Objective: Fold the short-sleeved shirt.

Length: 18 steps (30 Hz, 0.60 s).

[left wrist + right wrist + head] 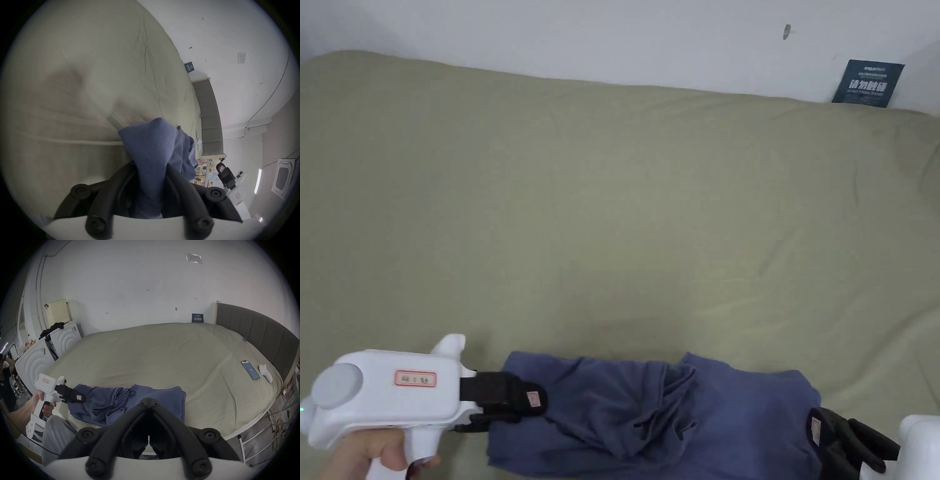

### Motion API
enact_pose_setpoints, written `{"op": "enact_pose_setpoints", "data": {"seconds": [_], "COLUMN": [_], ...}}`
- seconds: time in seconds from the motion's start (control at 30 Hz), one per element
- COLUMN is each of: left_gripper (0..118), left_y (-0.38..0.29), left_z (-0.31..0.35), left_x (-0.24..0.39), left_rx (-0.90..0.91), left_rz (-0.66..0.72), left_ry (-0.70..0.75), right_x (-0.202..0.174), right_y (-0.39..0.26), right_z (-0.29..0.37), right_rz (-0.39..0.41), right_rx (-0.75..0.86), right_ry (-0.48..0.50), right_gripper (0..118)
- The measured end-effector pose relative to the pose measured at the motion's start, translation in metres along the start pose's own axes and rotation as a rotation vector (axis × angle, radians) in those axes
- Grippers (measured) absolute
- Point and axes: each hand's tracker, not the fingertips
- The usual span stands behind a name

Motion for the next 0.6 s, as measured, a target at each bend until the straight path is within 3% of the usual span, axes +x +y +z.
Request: {"op": "enact_pose_setpoints", "data": {"seconds": [0.1, 0.3, 0.4, 0.6], "left_gripper": [13, 13, 13, 13], "left_y": [0.003, -0.003, -0.007, -0.027], "left_z": [0.047, 0.125, 0.118, 0.052], "left_x": [0.001, 0.055, 0.098, 0.171], "left_rx": [0.063, 0.149, 0.126, 0.031], "left_rz": [-0.018, -0.152, -0.278, -0.393], "left_ry": [0.063, 0.348, 0.489, 0.532], "right_x": [0.000, 0.000, 0.001, 0.009], "right_y": [0.001, 0.001, -0.001, -0.006], "right_z": [-0.001, -0.003, -0.001, 0.007], "right_rz": [0.002, -0.001, -0.010, -0.046], "right_rx": [0.011, 0.023, 0.030, 0.040], "right_ry": [0.010, 0.050, 0.064, 0.071], "right_gripper": [1, 1, 1, 1]}}
